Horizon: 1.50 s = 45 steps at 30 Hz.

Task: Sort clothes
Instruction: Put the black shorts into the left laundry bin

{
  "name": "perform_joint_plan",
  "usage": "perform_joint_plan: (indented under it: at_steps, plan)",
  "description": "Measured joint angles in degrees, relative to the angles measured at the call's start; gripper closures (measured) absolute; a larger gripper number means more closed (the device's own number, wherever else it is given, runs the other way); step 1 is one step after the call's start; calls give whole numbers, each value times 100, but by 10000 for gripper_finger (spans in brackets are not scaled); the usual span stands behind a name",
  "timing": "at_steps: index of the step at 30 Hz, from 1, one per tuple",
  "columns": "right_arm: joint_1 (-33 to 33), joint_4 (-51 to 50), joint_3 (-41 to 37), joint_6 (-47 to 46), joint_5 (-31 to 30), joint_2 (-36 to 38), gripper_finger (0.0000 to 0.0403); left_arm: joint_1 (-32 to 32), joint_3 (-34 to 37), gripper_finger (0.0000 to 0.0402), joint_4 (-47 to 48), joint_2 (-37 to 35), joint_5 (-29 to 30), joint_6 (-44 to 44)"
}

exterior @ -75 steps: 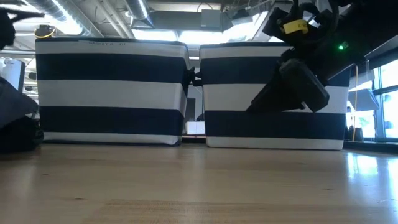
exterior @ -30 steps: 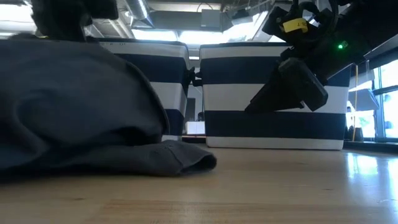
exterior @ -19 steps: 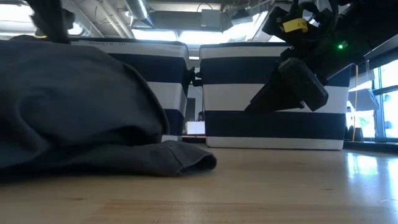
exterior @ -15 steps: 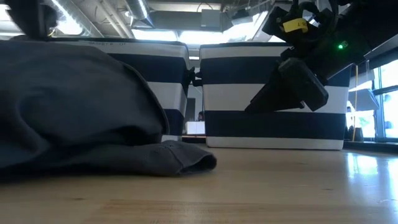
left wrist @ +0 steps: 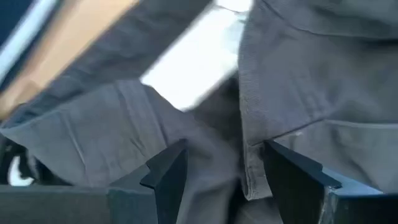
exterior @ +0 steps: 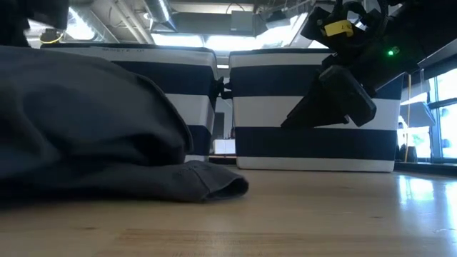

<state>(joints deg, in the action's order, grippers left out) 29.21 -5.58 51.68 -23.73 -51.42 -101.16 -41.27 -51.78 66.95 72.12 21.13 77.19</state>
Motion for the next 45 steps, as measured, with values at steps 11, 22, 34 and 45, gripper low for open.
perform_joint_plan:
  at_steps: [11, 22, 34, 45]
  plan:
    - [0, 0, 0, 0, 2, -2, 180, 208, 1421, 205, -1087, 2, 387, 532]
    - [0, 162, 2, 4, 27, -172, 180, 467, 2744, 210, -3675, -39, 491, 135]
    - [-11, 249, -4, 66, 58, -269, 180, 474, 2826, 340, -4129, -9, 425, -754]
    - [-11, 250, -4, 96, 63, -269, 180, 467, 3090, 396, -6400, 31, -280, -2134]
